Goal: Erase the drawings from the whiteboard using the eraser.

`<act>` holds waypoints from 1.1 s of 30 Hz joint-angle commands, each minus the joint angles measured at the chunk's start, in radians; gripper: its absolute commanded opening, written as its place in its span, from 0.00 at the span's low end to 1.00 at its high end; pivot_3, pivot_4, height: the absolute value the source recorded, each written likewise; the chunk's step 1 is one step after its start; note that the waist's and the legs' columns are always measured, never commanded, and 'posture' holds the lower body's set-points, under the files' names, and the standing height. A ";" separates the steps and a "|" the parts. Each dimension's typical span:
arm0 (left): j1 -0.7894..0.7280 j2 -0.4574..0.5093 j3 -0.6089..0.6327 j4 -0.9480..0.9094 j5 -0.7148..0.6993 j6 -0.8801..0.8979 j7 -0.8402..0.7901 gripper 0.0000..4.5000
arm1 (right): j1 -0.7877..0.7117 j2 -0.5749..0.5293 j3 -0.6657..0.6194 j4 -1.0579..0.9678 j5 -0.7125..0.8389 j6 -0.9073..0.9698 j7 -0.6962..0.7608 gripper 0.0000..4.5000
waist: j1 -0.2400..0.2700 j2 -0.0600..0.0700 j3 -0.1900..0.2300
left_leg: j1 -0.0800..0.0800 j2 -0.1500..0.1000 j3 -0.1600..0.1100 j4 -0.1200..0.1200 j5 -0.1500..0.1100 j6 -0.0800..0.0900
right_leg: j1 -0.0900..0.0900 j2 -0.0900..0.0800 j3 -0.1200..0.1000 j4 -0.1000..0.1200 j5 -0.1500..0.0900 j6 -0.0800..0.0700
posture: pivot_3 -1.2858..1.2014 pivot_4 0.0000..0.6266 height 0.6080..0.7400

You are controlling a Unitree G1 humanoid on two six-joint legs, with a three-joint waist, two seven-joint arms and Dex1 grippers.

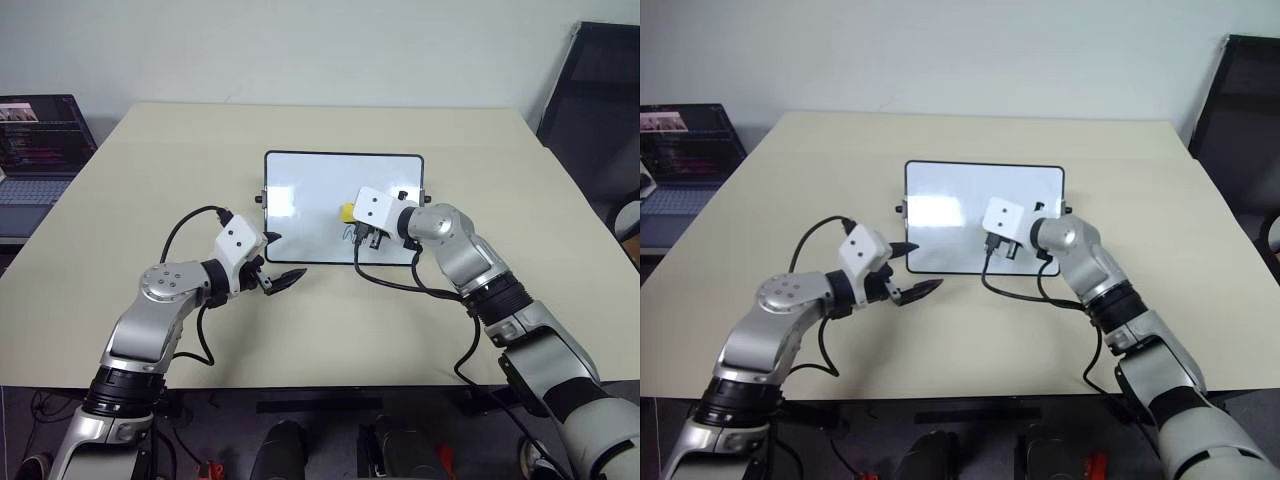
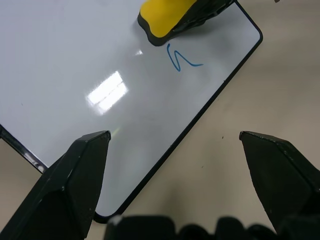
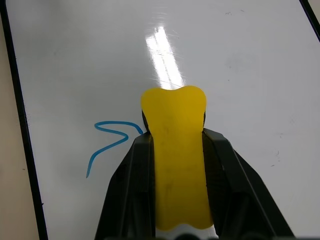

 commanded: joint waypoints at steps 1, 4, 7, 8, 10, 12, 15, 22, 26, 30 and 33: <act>-0.015 0.006 0.011 -0.038 -0.009 -0.004 -0.003 1.00 | -0.034 -0.013 -0.043 0.062 -0.034 0.006 -0.074 0.21 | -0.001 0.000 0.000 | 0.000 0.000 0.000 0.000 0.000 0.000 | 0.000 0.000 0.000 0.000 0.000 0.000 | 0.52 0.24 1.00; -0.014 0.007 0.011 -0.037 -0.010 -0.006 -0.005 1.00 | -0.041 -0.018 -0.040 0.074 -0.030 -0.003 -0.070 0.21 | 0.000 0.000 0.000 | 0.000 0.000 0.000 0.000 0.001 0.002 | 0.000 0.000 0.000 0.000 0.001 0.001 | 0.52 0.24 1.00; -0.013 0.008 0.012 -0.037 -0.010 -0.005 -0.005 1.00 | -0.023 -0.029 -0.022 0.053 -0.026 0.005 -0.027 0.21 | 0.002 0.000 0.000 | 0.000 -0.001 0.000 0.000 0.001 0.002 | 0.000 0.000 0.000 0.000 0.001 0.001 | 0.52 0.24 1.00; -0.013 0.008 0.012 -0.037 -0.010 -0.006 -0.005 1.00 | -0.015 -0.033 -0.016 0.043 -0.024 0.008 -0.010 0.21 | 0.002 0.000 0.000 | 0.000 -0.001 0.000 0.000 0.001 0.002 | 0.000 0.000 0.000 0.000 0.001 0.001 | 0.52 0.24 1.00; -0.012 0.009 0.013 -0.037 -0.010 -0.006 -0.005 1.00 | 0.006 -0.042 -0.008 0.012 -0.021 0.017 0.022 0.21 | 0.004 0.000 0.000 | 0.000 -0.001 0.000 0.000 0.001 0.002 | 0.000 0.000 0.000 0.000 0.001 0.001 | 0.52 0.24 1.00; -0.012 0.009 0.013 -0.036 -0.010 -0.006 -0.006 1.00 | 0.017 -0.044 -0.012 -0.006 -0.021 0.018 0.020 0.21 | 0.004 0.000 0.000 | 0.000 -0.001 0.000 0.000 0.001 0.002 | 0.000 0.000 0.000 -0.001 0.001 0.001 | 0.52 0.24 1.00; -0.012 0.010 0.015 -0.028 -0.010 -0.011 -0.008 1.00 | 0.011 -0.033 -0.051 -0.012 -0.013 0.011 -0.037 0.21 | 0.002 0.000 0.000 | 0.000 0.000 0.000 -0.001 0.001 0.002 | 0.000 0.000 0.000 -0.001 0.001 0.001 | 0.52 0.24 1.00; 0.023 0.043 0.066 -0.004 -0.029 -0.019 -0.020 1.00 | 0.090 0.029 -0.262 -0.295 0.203 0.212 -0.028 0.21 | 0.002 0.000 0.000 | -0.002 0.000 0.000 -0.001 0.001 0.002 | -0.001 0.000 0.000 -0.001 0.001 0.001 | 0.52 0.24 1.00; 0.056 0.054 0.098 -0.031 -0.087 -0.014 -0.075 1.00 | 0.206 0.044 -0.360 -0.566 0.355 0.417 0.001 0.21 | 0.002 0.000 0.000 | -0.003 0.000 -0.002 -0.003 0.000 0.000 | -0.002 -0.001 -0.001 -0.002 0.001 -0.001 | 0.52 0.24 1.00; 0.078 0.059 0.117 -0.037 -0.110 -0.028 -0.092 1.00 | 0.407 0.013 -0.413 -0.844 0.506 0.612 0.037 0.21 | 0.006 0.000 0.000 | -0.004 0.000 -0.003 -0.004 0.000 0.000 | -0.002 -0.002 -0.001 -0.005 0.000 -0.001 | 0.52 0.24 1.00; 0.103 0.077 0.106 -0.049 -0.112 -0.055 -0.134 1.00 | 0.551 -0.013 -0.433 -0.974 0.564 0.688 0.021 0.21 | 0.009 0.001 0.001 | -0.006 0.000 -0.004 -0.005 -0.001 -0.001 | -0.001 -0.002 -0.001 -0.009 0.000 -0.001 | 0.52 0.24 1.00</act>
